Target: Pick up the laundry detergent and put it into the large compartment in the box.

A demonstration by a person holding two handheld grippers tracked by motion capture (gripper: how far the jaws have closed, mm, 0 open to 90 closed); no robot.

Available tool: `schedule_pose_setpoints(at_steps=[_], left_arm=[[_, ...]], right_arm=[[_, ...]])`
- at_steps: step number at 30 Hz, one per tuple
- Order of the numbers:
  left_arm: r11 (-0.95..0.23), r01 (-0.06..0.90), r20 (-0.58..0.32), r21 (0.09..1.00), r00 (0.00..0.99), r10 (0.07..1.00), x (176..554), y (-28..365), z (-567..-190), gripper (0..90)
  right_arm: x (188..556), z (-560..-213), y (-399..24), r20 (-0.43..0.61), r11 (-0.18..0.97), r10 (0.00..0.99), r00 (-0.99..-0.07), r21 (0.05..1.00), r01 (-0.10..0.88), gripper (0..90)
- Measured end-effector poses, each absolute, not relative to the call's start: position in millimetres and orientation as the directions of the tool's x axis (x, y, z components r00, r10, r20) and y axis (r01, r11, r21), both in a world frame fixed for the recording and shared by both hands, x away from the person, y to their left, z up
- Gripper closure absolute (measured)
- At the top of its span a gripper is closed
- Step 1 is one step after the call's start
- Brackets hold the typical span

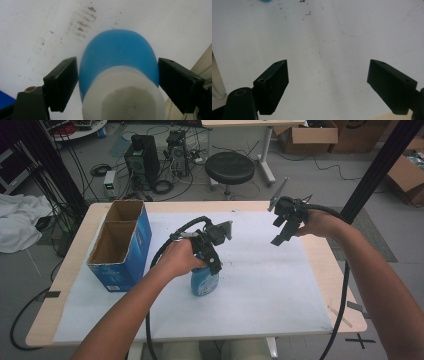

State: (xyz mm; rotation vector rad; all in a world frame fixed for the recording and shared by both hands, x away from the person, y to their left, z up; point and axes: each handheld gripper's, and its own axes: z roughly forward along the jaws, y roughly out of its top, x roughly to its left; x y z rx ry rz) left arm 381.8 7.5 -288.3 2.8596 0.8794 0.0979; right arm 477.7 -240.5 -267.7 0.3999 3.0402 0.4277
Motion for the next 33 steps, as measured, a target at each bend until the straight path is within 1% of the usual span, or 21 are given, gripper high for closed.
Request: schedule_pose_setpoints(at_steps=[12,22,26,33], left_arm=[[-0.819,0.550,0.014,0.164,0.829,0.560,383.0,8.7,-288.4,26.8],[-0.815,0.556,0.014,0.165,0.825,0.565,383.4,10.0,-287.7,30.0],[-0.813,0.558,0.015,0.167,0.823,0.568,383.8,10.4,-287.6,33.1],[-0.813,0.558,0.015,0.168,0.823,0.568,383.5,10.0,-287.7,34.7]], right_arm=[[477.8,-268.1,-239.9,-0.008,0.929,0.258,-0.966,0.278,0.245,17.1],[477.4,-267.6,-240.0,-0.006,0.928,0.258,-0.966,0.279,0.246,17.1],[477.1,-267.7,-239.8,-0.007,0.929,0.255,-0.967,0.279,0.243,17.1],[476.9,-267.7,-239.4,-0.004,0.929,0.256,-0.967,0.278,0.245,17.1]])
